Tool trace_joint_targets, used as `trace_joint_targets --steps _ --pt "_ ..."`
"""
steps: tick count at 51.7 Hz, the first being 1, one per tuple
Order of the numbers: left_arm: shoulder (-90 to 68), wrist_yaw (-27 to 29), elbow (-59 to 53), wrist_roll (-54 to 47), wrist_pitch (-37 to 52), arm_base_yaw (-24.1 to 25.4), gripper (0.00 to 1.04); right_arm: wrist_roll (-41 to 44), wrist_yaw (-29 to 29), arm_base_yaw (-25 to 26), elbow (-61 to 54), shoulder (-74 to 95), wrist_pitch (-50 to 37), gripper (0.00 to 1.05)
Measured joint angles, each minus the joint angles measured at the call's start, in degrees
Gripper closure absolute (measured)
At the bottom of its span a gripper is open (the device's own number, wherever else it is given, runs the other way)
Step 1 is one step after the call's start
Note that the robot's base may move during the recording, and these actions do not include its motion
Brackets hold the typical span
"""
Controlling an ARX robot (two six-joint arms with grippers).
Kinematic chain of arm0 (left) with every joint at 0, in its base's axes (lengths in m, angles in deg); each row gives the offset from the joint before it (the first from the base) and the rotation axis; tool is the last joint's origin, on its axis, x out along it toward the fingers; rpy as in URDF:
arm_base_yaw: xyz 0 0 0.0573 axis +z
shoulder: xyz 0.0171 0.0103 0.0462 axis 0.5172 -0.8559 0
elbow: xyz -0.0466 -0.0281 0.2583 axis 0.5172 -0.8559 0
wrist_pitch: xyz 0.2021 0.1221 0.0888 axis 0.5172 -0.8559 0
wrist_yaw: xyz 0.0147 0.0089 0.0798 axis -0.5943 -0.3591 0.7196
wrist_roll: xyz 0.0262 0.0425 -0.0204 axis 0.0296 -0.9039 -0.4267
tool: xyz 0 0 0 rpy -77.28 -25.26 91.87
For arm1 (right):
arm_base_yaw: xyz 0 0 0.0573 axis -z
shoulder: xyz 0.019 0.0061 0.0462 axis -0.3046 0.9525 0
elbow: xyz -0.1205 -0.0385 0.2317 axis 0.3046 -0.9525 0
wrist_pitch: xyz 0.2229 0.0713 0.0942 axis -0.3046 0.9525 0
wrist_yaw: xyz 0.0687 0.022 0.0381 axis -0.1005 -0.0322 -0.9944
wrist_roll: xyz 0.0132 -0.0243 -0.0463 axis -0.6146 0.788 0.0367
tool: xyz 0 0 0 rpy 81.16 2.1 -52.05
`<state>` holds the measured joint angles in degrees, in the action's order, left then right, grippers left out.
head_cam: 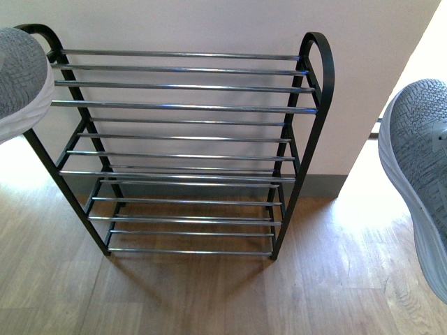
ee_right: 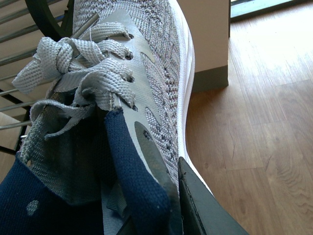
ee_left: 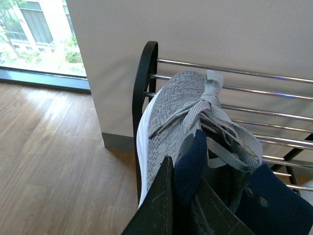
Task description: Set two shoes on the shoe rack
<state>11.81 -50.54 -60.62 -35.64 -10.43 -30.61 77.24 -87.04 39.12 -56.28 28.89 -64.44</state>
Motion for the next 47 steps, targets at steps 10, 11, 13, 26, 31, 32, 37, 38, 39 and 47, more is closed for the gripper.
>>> trace_joint_targets --steps 10,11,13,26,31,32,37,38,39,47 --pt "0.0 0.0 0.0 0.0 0.0 0.0 1.03 0.0 0.0 0.0 0.0 0.0 0.0 1.03" --pt "0.0 0.0 0.0 0.0 0.0 0.0 1.03 0.0 0.1 0.0 0.0 0.0 0.0 1.03" --pt "0.0 0.0 0.0 0.0 0.0 0.0 1.03 0.0 0.1 0.0 0.0 0.0 0.0 1.03" --pt "0.0 0.0 0.0 0.0 0.0 0.0 1.03 1.3 -2.3 -1.7 -2.4 2.7 -19.8 1.03" --pt "0.0 0.0 0.0 0.0 0.0 0.0 1.03 1.3 0.3 -4.3 0.0 -5.9 -13.2 1.03" --pt "0.0 0.0 0.0 0.0 0.0 0.0 1.03 1.3 0.9 -5.0 0.9 -7.8 -11.0 1.03" --pt "0.0 0.0 0.0 0.0 0.0 0.0 1.03 0.8 6.6 -10.8 6.5 -15.2 1.6 1.03" --pt "0.0 0.0 0.0 0.0 0.0 0.0 1.03 0.6 7.5 -11.9 7.6 -15.9 3.7 1.03" --pt "0.0 0.0 0.0 0.0 0.0 0.0 1.03 0.3 8.7 -13.6 9.5 -16.7 6.9 1.03" --pt "0.0 0.0 0.0 0.0 0.0 0.0 1.03 -2.5 15.8 -24.2 22.6 -15.3 22.2 1.03"
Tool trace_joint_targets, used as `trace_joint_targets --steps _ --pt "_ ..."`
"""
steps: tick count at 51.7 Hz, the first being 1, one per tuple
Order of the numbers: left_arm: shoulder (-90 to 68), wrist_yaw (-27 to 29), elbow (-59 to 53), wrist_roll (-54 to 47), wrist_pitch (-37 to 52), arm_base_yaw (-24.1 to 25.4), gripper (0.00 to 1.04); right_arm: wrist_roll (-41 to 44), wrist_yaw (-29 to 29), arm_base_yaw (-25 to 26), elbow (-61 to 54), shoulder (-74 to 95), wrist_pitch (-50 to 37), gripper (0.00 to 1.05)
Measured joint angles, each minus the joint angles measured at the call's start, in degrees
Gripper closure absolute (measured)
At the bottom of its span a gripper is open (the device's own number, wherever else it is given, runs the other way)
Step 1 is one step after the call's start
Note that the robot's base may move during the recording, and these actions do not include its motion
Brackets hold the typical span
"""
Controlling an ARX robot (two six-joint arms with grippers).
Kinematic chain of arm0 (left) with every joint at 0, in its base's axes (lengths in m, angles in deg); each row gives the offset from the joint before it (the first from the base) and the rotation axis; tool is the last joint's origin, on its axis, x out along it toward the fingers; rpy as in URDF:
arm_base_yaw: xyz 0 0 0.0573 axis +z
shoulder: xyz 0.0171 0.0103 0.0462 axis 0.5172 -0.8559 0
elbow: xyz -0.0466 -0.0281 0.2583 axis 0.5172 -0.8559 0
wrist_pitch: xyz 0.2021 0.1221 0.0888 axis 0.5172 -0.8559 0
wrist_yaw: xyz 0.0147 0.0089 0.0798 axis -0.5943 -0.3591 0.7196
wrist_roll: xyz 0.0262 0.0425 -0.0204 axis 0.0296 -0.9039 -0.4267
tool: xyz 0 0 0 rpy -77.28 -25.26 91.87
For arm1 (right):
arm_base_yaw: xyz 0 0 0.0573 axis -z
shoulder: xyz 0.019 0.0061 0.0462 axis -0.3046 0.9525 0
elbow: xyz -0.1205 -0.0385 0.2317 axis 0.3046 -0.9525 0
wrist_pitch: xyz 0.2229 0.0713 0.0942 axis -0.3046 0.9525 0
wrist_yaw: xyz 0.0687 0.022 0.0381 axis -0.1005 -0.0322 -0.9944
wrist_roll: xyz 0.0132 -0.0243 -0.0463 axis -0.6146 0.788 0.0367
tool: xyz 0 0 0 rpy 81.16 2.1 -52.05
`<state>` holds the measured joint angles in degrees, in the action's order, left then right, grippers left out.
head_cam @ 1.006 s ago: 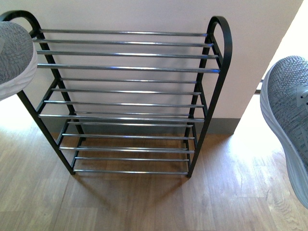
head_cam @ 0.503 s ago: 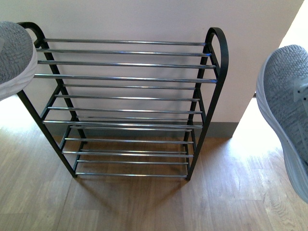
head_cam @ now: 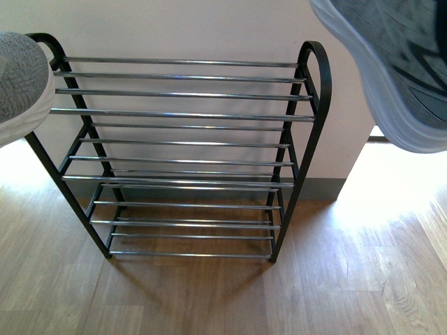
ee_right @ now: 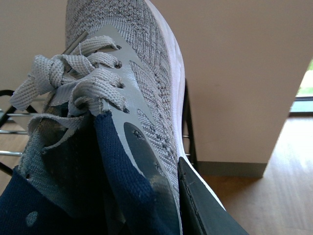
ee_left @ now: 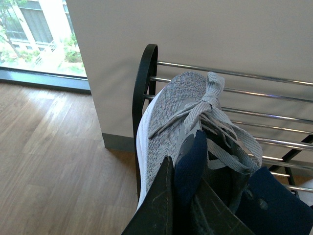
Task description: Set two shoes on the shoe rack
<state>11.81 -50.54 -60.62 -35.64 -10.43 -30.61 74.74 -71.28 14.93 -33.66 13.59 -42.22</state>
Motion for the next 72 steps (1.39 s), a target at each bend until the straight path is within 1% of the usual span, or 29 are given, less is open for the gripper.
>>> trace_joint_targets --steps 2,9,18,23,36,51,59,72 --pt "0.0 0.0 0.0 0.0 0.0 0.0 1.03 -1.6 1.6 -3.0 4.2 1.6 3.3 1.03" --pt "0.0 0.0 0.0 0.0 0.0 0.0 1.03 -5.4 6.0 -8.9 14.0 6.6 10.0 1.03" --pt "0.0 0.0 0.0 0.0 0.0 0.0 1.03 -11.4 9.3 -13.8 23.9 14.2 18.1 1.03" --pt "0.0 0.0 0.0 0.0 0.0 0.0 1.03 -13.3 10.9 -15.3 27.5 18.7 20.7 1.03" --pt "0.0 0.0 0.0 0.0 0.0 0.0 1.03 -15.2 14.8 -15.6 33.5 27.1 24.8 1.03" --pt "0.0 0.0 0.0 0.0 0.0 0.0 1.03 -18.5 23.0 -15.0 41.7 37.5 29.3 1.03" --pt "0.0 0.0 0.0 0.0 0.0 0.0 1.03 -19.7 24.4 -14.5 44.9 39.9 30.4 1.03" --pt "0.0 0.0 0.0 0.0 0.0 0.0 1.03 -20.0 23.0 -13.3 49.0 44.7 31.1 1.03"
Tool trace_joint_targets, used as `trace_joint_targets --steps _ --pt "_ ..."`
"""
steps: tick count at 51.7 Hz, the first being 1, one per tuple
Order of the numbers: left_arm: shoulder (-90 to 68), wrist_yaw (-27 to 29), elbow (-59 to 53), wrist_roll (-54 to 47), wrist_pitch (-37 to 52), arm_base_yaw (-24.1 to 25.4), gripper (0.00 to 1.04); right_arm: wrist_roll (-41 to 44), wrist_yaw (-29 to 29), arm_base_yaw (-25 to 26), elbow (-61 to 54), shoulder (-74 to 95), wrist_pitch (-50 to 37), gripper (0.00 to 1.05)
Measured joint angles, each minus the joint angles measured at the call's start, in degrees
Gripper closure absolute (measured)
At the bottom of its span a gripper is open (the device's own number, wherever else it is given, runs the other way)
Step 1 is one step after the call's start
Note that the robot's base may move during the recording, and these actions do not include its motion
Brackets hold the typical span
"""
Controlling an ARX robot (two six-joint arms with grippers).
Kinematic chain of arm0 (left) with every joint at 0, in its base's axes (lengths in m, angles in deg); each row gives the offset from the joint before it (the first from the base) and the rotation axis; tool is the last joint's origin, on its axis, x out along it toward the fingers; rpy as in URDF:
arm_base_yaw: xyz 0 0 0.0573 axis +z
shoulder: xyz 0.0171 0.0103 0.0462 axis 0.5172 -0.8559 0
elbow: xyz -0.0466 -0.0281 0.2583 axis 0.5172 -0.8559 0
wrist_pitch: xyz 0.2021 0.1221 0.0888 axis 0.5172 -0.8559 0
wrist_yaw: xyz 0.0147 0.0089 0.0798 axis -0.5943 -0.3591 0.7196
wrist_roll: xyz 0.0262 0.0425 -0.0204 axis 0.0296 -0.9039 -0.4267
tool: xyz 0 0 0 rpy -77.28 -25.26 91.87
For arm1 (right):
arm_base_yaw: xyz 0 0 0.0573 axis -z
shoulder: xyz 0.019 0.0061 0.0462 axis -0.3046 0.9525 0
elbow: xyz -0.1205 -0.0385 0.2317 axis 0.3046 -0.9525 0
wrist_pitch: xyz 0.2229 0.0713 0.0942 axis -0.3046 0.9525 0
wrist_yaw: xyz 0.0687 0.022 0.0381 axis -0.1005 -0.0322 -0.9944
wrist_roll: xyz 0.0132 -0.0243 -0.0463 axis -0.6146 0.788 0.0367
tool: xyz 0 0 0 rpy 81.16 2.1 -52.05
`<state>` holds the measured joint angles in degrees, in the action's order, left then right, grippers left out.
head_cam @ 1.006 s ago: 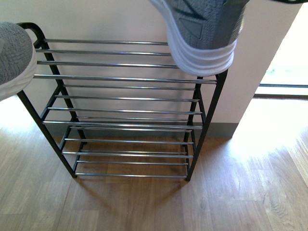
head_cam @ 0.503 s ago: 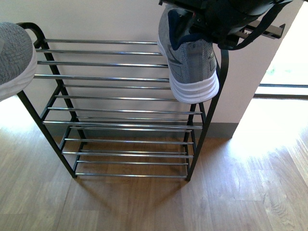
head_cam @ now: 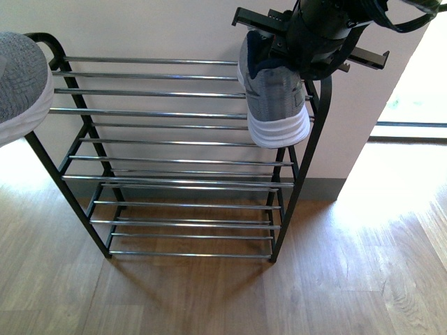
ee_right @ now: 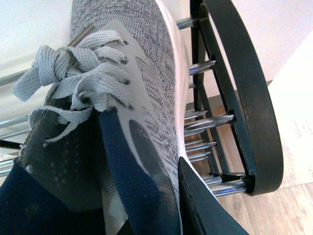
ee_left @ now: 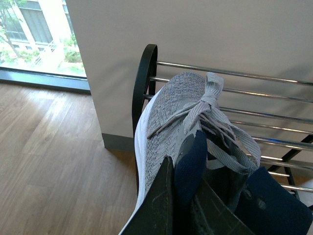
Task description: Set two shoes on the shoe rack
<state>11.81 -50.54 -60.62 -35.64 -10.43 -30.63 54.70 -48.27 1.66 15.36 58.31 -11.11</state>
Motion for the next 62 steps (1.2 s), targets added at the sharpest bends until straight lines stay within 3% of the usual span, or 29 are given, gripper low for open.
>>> trace_joint_targets --steps 7,16,37,47,62 --pt "0.0 0.0 0.0 0.0 0.0 0.0 1.03 0.1 -1.1 0.9 2.2 1.6 0.3 1.03" --pt "0.0 0.0 0.0 0.0 0.0 0.0 1.03 0.3 -1.5 1.4 4.6 1.9 -0.4 0.7" --pt "0.0 0.0 0.0 0.0 0.0 0.0 1.03 4.0 -5.9 3.2 -1.6 -3.5 -7.9 0.08" --pt "0.0 0.0 0.0 0.0 0.0 0.0 1.03 6.9 -10.8 4.3 -9.9 -12.0 -13.9 0.09" --pt "0.0 0.0 0.0 0.0 0.0 0.0 1.03 11.5 -25.0 8.2 -30.3 -29.2 -28.6 0.09"
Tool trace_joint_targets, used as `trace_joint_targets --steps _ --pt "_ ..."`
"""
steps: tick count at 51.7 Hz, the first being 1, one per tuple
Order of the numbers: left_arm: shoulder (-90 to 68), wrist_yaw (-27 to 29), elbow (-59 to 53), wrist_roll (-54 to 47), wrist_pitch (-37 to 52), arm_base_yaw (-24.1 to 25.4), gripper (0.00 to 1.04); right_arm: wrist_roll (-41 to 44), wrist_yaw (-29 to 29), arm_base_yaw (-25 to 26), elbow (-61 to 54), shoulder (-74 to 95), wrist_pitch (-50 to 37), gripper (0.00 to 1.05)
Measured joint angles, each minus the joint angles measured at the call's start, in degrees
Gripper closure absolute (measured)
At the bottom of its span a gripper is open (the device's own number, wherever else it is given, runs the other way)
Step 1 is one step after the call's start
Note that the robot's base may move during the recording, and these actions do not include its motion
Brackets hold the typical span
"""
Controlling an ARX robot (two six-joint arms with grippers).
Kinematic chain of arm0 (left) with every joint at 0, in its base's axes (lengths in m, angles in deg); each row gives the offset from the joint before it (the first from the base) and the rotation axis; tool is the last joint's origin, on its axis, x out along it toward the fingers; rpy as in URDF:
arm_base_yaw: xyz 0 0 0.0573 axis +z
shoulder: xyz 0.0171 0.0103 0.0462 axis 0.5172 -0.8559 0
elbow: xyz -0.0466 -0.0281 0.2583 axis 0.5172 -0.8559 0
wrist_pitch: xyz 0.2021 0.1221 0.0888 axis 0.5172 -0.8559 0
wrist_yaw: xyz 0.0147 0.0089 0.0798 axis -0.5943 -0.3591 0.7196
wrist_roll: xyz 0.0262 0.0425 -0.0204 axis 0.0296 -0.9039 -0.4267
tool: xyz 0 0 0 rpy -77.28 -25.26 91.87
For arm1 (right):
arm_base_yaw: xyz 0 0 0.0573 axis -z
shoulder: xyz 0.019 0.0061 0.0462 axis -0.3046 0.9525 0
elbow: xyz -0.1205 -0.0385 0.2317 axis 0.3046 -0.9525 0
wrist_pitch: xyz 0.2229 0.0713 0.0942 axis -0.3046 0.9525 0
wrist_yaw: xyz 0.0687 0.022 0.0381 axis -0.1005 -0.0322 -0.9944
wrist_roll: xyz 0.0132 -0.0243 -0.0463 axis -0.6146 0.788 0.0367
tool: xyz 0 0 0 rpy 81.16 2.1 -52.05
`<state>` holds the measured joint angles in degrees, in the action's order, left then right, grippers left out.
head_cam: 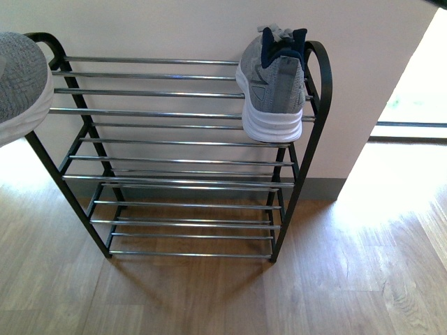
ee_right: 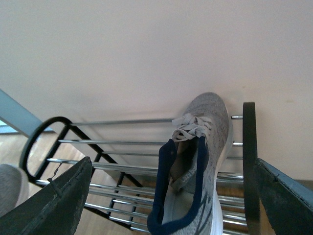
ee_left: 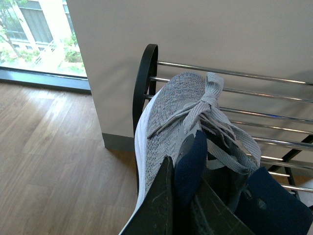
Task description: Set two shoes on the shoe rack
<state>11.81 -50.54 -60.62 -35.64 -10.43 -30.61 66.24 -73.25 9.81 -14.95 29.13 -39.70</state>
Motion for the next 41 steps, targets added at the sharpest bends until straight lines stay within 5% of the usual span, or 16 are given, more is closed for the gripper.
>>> trace_joint_targets --steps 17,22,30,33,41 --pt "0.0 0.0 0.0 0.0 0.0 0.0 1.03 10.2 -16.9 15.5 -33.6 -16.7 -29.5 0.09" --pt "0.0 0.0 0.0 0.0 0.0 0.0 1.03 11.0 -16.7 19.2 -39.1 -14.2 -37.6 0.09" --pt "0.0 0.0 0.0 0.0 0.0 0.0 1.03 11.7 -16.0 19.5 -39.6 -13.8 -38.4 0.1" --pt "0.0 0.0 0.0 0.0 0.0 0.0 1.03 14.7 -9.3 18.2 -40.2 -15.7 -34.8 0.2" --pt "0.0 0.0 0.0 0.0 0.0 0.0 1.03 18.5 -4.3 16.3 -44.2 -20.4 -33.5 0.42"
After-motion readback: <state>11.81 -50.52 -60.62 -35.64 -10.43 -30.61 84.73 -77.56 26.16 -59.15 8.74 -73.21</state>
